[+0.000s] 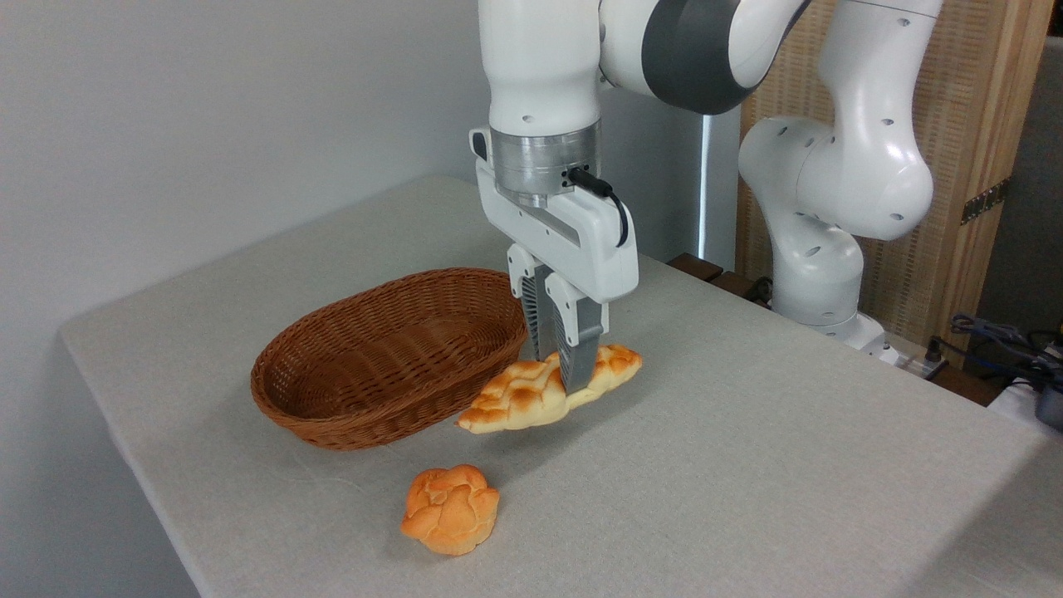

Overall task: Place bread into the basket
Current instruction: 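Lift the braided roll and carry it over the wicker basket, then lower the braided roll into the basket and open the gripper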

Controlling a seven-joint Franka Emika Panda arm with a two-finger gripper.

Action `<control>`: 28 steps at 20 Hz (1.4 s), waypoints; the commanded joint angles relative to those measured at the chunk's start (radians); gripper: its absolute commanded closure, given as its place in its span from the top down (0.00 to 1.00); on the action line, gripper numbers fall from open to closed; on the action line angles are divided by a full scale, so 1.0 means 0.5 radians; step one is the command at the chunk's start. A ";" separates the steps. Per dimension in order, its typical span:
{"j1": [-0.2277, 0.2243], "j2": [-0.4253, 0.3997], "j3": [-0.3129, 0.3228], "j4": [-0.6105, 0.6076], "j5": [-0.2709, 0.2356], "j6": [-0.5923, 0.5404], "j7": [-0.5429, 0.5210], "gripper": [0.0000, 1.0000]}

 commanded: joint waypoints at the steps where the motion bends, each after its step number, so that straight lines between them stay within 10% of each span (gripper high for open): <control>1: -0.013 0.038 0.012 0.107 -0.113 -0.071 0.008 0.35; 14: -0.031 0.090 -0.064 0.162 -0.242 -0.071 -0.029 0.35; 28: -0.105 0.443 -0.276 0.512 -0.426 -0.034 -0.575 0.35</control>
